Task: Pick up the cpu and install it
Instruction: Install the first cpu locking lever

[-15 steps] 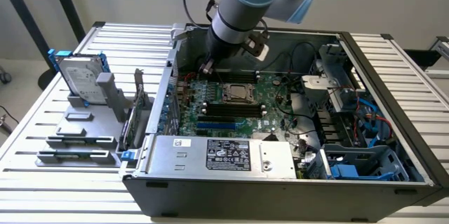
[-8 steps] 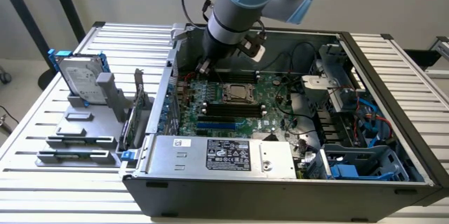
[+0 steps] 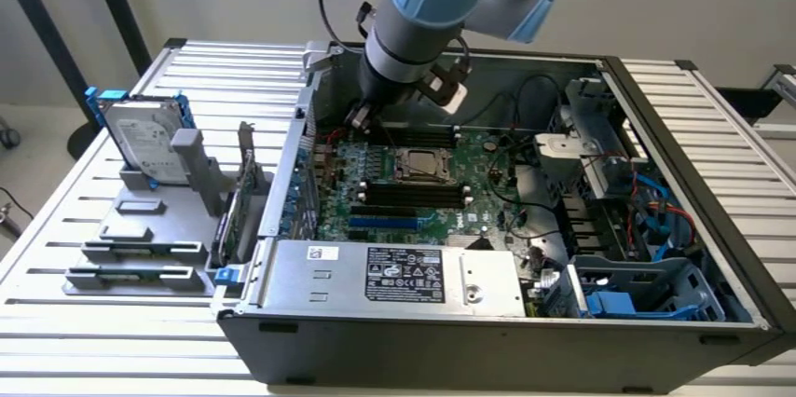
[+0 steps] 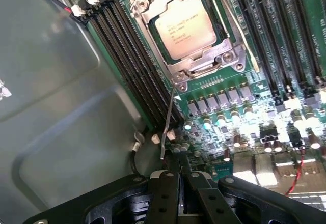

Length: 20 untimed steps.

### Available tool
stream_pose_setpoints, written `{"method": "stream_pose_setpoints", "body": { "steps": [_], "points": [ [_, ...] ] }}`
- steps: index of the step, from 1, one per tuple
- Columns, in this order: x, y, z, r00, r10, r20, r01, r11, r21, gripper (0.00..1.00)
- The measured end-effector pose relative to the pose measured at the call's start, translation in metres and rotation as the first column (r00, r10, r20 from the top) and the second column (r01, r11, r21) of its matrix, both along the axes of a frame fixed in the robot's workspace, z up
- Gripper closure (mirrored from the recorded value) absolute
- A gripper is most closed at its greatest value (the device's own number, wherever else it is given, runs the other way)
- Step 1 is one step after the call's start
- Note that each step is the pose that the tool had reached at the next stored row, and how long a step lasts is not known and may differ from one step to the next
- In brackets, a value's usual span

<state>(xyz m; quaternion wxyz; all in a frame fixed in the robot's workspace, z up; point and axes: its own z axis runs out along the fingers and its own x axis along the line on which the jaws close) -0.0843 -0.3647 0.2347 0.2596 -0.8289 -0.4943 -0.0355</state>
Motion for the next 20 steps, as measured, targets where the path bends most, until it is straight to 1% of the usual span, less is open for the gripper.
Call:
{"method": "stream_pose_setpoints", "body": {
  "steps": [1,3,7,14,18,19,20],
  "points": [
    [0.0,0.0,-0.0004,0.9999,-0.013,0.0,0.013,0.9999,0.0032,0.89],
    [0.0001,0.0,-0.0008,0.9992,-0.04,-0.0001,0.04,0.9992,0.0059,0.89],
    [0.0001,0.0,-0.0008,0.9959,-0.091,-0.0001,0.091,0.9959,0.006,0.89],
    [0.0001,-0.0001,0.0005,0.991,-0.134,0.0007,0.134,0.991,0.0056,0.89],
    [0.0006,0.0,0.0009,0.9885,-0.151,0.0041,0.151,0.9885,0.0045,0.89],
    [0.0009,0.0,0.001,0.9881,-0.154,0.006,0.154,0.9881,0.0041,0.89],
    [0.0014,0.0,0.001,0.9878,-0.155,0.0095,0.155,0.9879,0.0035,0.89]
  ]
}}
